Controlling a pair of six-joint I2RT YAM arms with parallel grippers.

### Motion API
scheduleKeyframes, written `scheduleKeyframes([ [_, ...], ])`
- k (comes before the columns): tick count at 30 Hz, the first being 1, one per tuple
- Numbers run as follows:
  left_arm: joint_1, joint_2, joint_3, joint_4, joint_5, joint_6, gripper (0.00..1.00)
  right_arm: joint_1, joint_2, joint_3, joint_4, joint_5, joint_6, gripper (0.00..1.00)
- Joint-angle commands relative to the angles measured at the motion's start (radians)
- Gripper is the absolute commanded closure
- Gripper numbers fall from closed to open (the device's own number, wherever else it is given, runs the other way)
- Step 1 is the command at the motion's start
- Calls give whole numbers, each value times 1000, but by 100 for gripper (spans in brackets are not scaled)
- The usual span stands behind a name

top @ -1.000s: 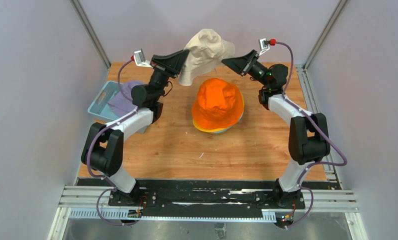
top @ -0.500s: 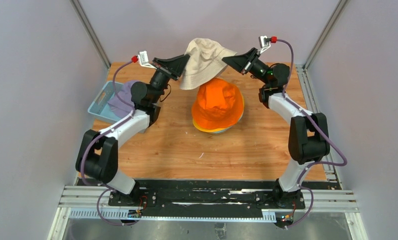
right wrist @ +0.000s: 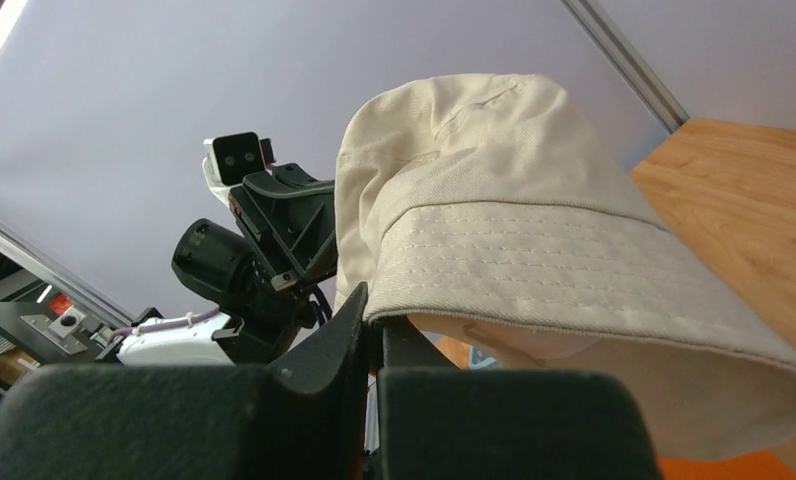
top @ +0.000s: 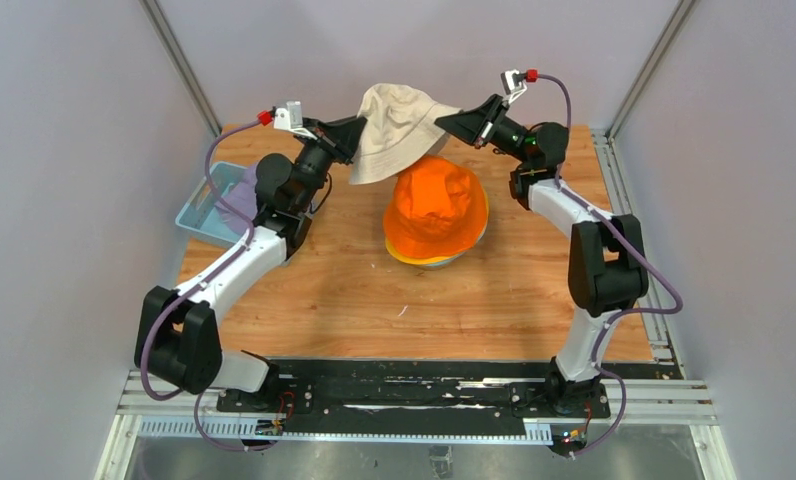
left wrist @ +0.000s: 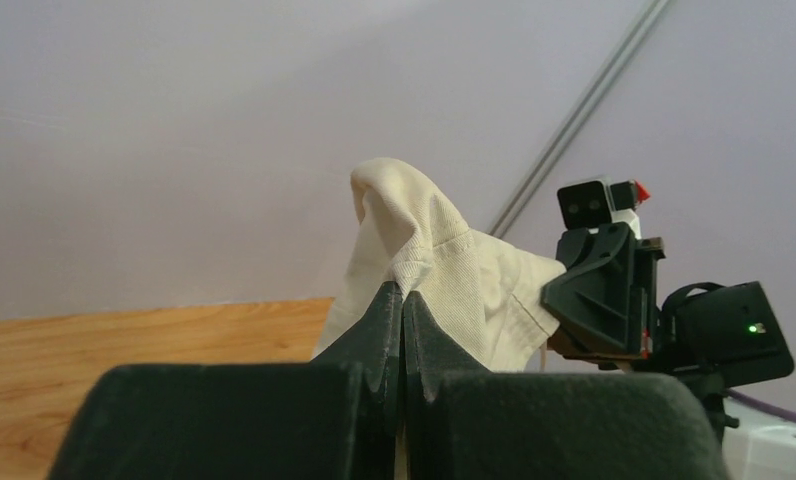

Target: Stack the hats

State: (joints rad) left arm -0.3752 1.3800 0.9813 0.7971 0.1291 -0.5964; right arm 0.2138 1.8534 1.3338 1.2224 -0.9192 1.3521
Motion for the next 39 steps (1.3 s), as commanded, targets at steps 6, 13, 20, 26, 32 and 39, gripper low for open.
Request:
scheduleKeyframes([
  [6, 1, -52, -8, -94, -50, 127, 100, 43, 5, 15, 58, -66, 28, 99],
  [13, 2, -68, -16, -102, -14, 97, 100, 44, -86, -75, 60, -85, 19, 100],
  [20, 0, -97, -45, -104, 51, 41, 93, 33, -269, -262, -70, -89, -100, 99],
  [26, -10, -128, -88, -115, 87, 0, 80, 22, -449, -361, -400, -67, -336, 99],
  [32, -48, -148, -105, -149, 89, 4, 69, -24, -529, -447, -495, -61, -401, 99],
  [39, -84, -154, -96, -206, 87, 18, 62, -52, -572, -517, -497, -79, -408, 99],
])
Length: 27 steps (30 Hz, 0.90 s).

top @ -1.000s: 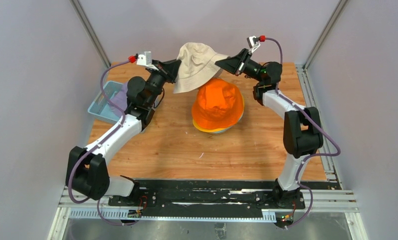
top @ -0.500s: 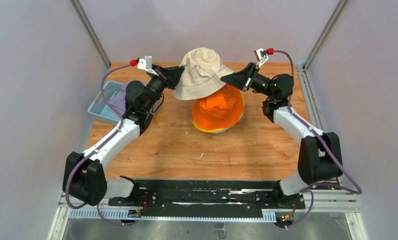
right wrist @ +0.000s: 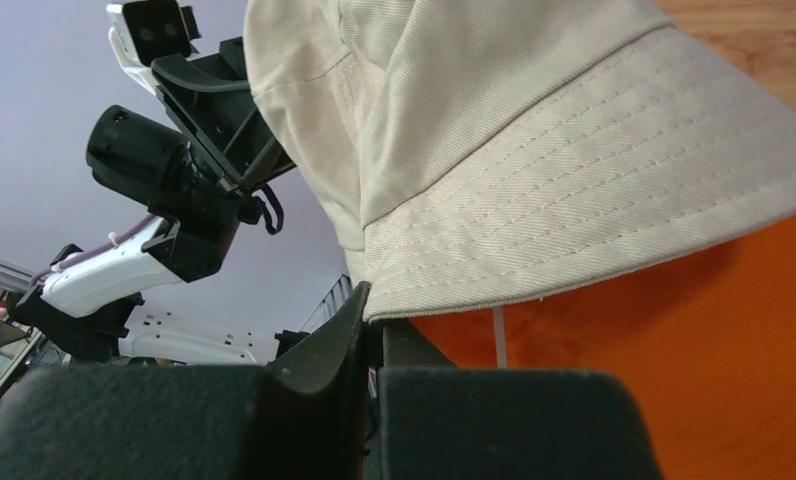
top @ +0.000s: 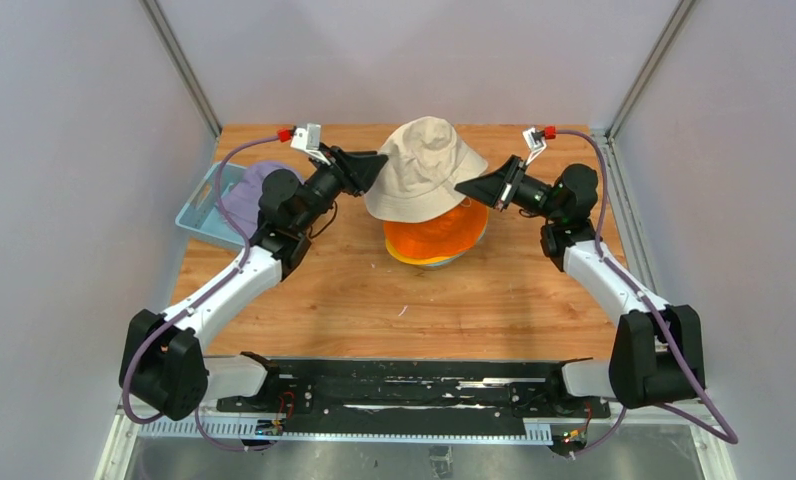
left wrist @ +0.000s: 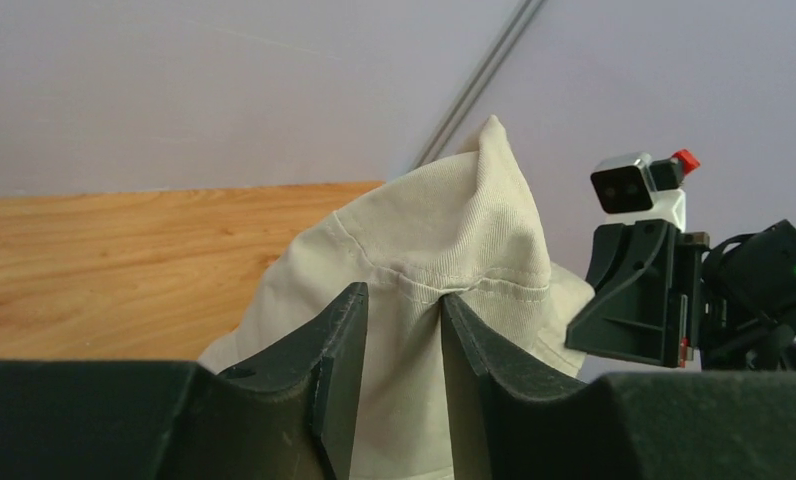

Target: Stack the hats

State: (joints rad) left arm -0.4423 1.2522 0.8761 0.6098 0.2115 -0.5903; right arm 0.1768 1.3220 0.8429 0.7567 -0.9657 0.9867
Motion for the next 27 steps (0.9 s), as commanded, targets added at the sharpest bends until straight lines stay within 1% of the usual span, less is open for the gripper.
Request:
scheduleKeyframes([
  [1, -18, -27, 10, -25, 5, 13, 61, -15, -47, -33, -44, -32, -52, 99],
  [7, -42, -26, 27, -79, 9, 28, 56, -22, -88, -74, -101, -39, -92, 99],
  [12, -65, -16, 26, -92, 9, 25, 51, -34, -114, -98, -136, -45, -116, 100],
  [18, -91, -13, 33, -128, -4, 35, 45, -76, -117, -134, -149, -58, -128, 99],
  [23, -104, -40, 38, -213, -34, 48, 44, -122, -100, -161, -147, -75, -138, 99],
  [27, -108, -77, 34, -308, -85, 73, 41, -147, -69, -164, -143, -93, -146, 99],
])
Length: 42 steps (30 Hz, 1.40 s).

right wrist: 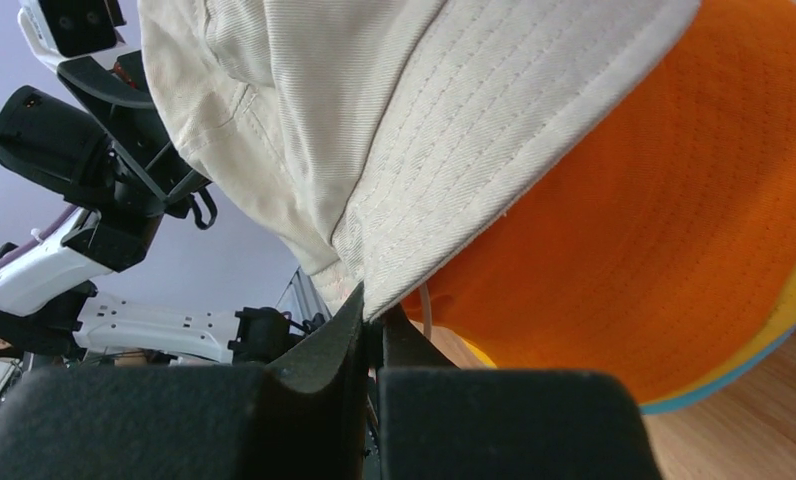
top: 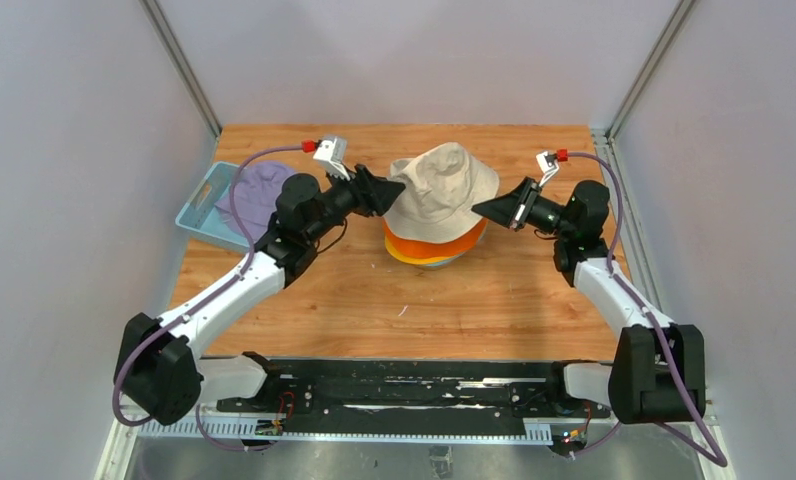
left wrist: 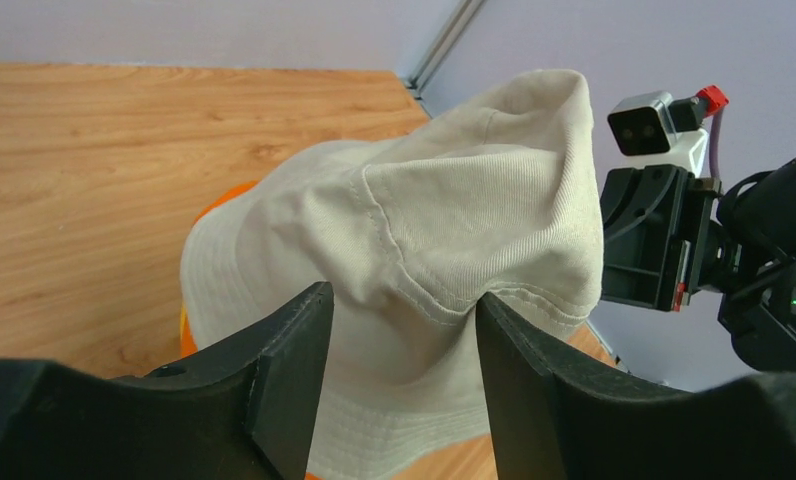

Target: Stack the hats

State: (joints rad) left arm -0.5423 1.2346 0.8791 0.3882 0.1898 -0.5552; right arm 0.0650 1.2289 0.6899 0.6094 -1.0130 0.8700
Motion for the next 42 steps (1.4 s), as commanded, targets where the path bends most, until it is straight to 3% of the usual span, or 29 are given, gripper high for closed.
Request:
scheduleKeyframes([
  [1, -8, -70, 30, -111, -85, 44, 41, -40, 35, -11, 5, -51, -31, 99],
  [11, -9, -133, 58, -306, -266, 110, 32, -77, 155, 10, 29, -65, -37, 99],
  [23, -8, -14, 111, -261, -329, 131, 29, -87, 306, 64, 82, -65, -20, 100],
  [28, -7, 46, 116, -182, -329, 124, 18, -87, 356, 96, 90, -68, -15, 99],
  [33, 12, 98, 111, -96, -268, 92, 16, -88, 393, 119, 117, -71, 0, 99],
  [42, 152, 145, -4, 186, 5, -133, 22, -88, 442, 154, 140, -82, 8, 99],
])
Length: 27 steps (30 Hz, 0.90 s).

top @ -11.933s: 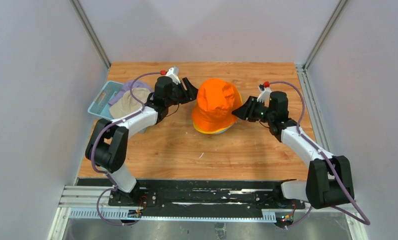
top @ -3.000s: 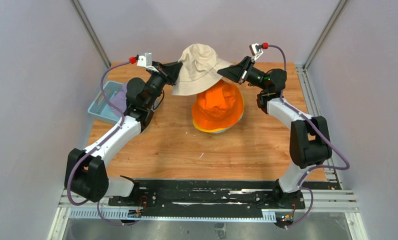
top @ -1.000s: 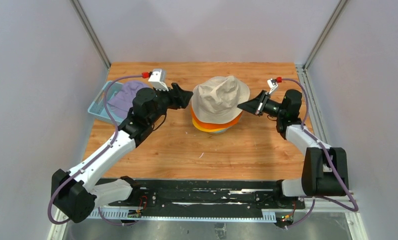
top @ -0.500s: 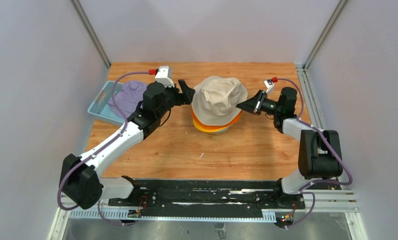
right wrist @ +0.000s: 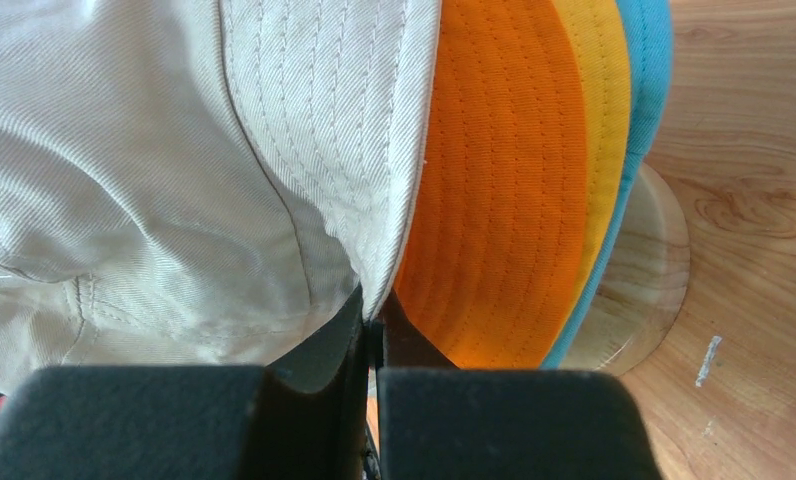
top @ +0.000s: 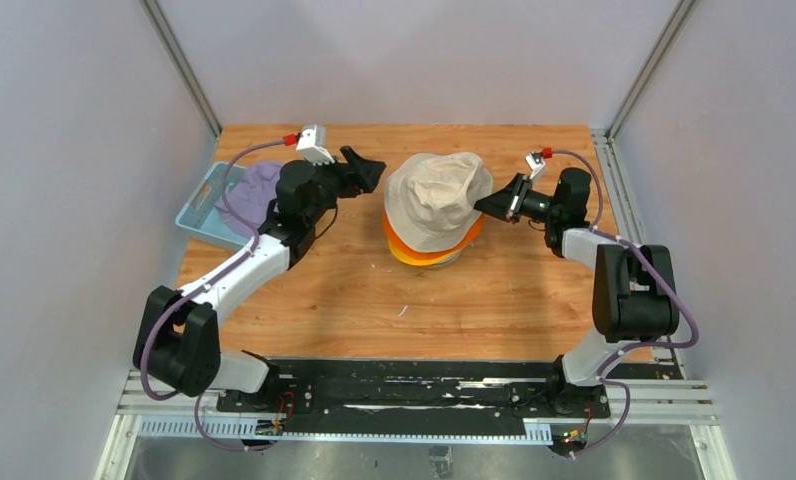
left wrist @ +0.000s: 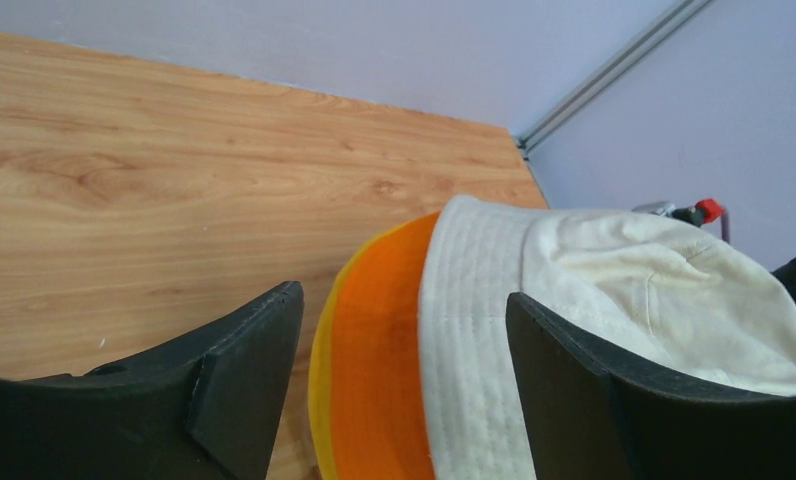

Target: Stack the hats

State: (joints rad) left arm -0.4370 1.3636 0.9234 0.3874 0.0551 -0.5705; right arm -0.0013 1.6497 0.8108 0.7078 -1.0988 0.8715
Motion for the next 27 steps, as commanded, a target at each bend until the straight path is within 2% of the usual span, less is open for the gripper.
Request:
scheduleKeyframes([
  [1, 54, 21, -57, 203, 162, -137, 22, -22, 24, 36, 44, 2, 7, 99],
  [5, 80, 55, -97, 299, 257, -226, 23, -23, 33, 44, 52, 1, 9, 99],
  [12, 86, 151, -165, 594, 407, -432, 30, -22, 31, 42, 60, -2, 12, 99],
  [20, 86, 151, -191, 596, 433, -437, 33, -22, 17, 42, 62, -3, 17, 99],
  [25, 86, 169, -197, 607, 453, -447, 42, -23, 12, 41, 65, -3, 19, 99],
  [27, 86, 184, -198, 611, 461, -453, 43, -22, 9, 42, 64, -3, 19, 99],
])
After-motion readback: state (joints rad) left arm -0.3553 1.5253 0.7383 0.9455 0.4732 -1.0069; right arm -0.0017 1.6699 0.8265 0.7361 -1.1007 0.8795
